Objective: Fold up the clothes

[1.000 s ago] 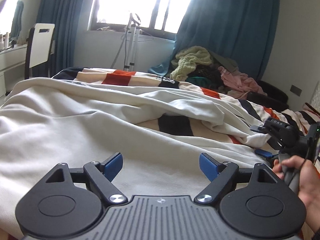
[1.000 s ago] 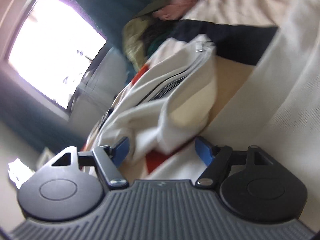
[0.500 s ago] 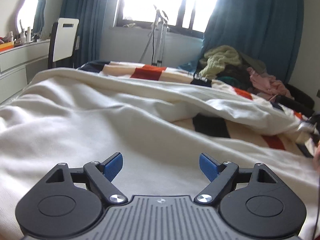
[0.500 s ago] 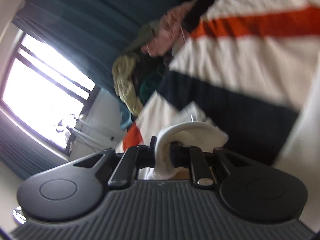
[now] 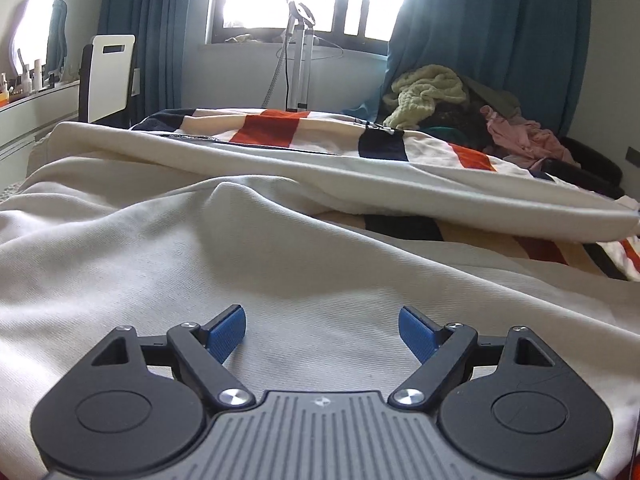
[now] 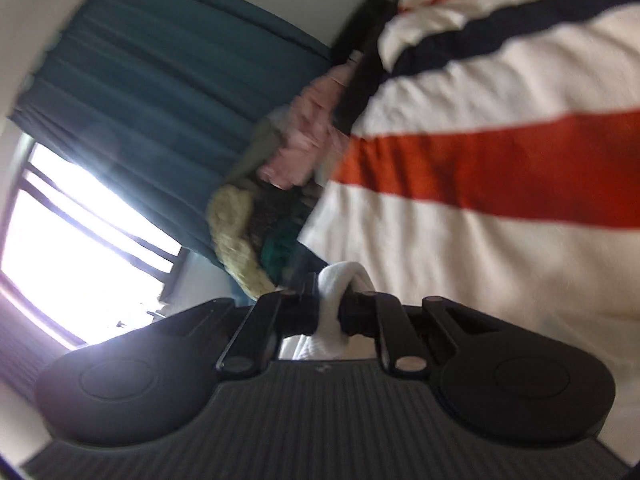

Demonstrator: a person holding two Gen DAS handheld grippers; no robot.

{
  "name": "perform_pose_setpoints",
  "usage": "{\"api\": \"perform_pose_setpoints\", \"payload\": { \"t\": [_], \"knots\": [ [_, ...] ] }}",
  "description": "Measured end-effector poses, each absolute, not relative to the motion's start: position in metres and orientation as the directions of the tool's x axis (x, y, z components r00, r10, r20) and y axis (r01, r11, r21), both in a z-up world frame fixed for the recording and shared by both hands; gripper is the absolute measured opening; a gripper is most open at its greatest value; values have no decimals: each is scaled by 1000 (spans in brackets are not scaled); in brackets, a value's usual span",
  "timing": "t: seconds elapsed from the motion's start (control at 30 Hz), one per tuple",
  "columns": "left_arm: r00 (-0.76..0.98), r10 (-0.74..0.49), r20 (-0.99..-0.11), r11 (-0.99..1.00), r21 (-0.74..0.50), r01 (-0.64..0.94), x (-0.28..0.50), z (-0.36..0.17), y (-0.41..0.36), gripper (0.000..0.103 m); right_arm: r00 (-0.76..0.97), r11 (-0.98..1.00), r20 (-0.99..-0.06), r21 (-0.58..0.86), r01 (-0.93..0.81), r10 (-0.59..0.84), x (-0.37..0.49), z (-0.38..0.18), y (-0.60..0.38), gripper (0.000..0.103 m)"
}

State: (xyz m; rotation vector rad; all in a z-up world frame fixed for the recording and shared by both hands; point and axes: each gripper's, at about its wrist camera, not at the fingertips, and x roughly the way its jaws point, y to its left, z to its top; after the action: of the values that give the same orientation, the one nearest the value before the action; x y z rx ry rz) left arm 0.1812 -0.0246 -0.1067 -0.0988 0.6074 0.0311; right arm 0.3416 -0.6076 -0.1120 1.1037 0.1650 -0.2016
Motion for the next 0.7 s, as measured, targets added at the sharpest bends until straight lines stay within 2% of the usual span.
{"api": "perform_pose_setpoints", "payload": {
  "t": [0.07,0.3,0.47,0.53,0.57,0.63,0.67,0.7],
  "knots": [
    [822,-6,-570,995,-82,-49,181,-106,-26,85,970,454,-226,857,243,-92,338,-109,-609,12],
    [825,16,-565,998,-36,-44,176,-105,-30,85,911,486,-399,779,397,-104,330,-164,-628,12],
    [830,13,-558,998,-42,-44,175,-100,-31,85,901,563,-423,725,398,-92,330,-157,-624,12],
    [834,12,-552,999,-38,-39,172,-99,-32,85,898,608,-430,690,393,-92,328,-146,-614,17],
    [836,11,-548,999,-36,-37,171,-98,-32,85,900,634,-428,673,380,-86,323,-140,-607,24],
    [839,9,-543,999,-30,-29,169,-96,-33,85,903,685,-422,637,354,-74,315,-129,-593,54],
    [843,11,-537,999,-27,-30,167,-93,-32,85,905,708,-420,618,340,-68,311,-123,-586,81],
    [849,15,-528,999,-26,-34,164,-90,-31,85,906,732,-418,599,326,-62,307,-117,-579,90]
  ]
}}
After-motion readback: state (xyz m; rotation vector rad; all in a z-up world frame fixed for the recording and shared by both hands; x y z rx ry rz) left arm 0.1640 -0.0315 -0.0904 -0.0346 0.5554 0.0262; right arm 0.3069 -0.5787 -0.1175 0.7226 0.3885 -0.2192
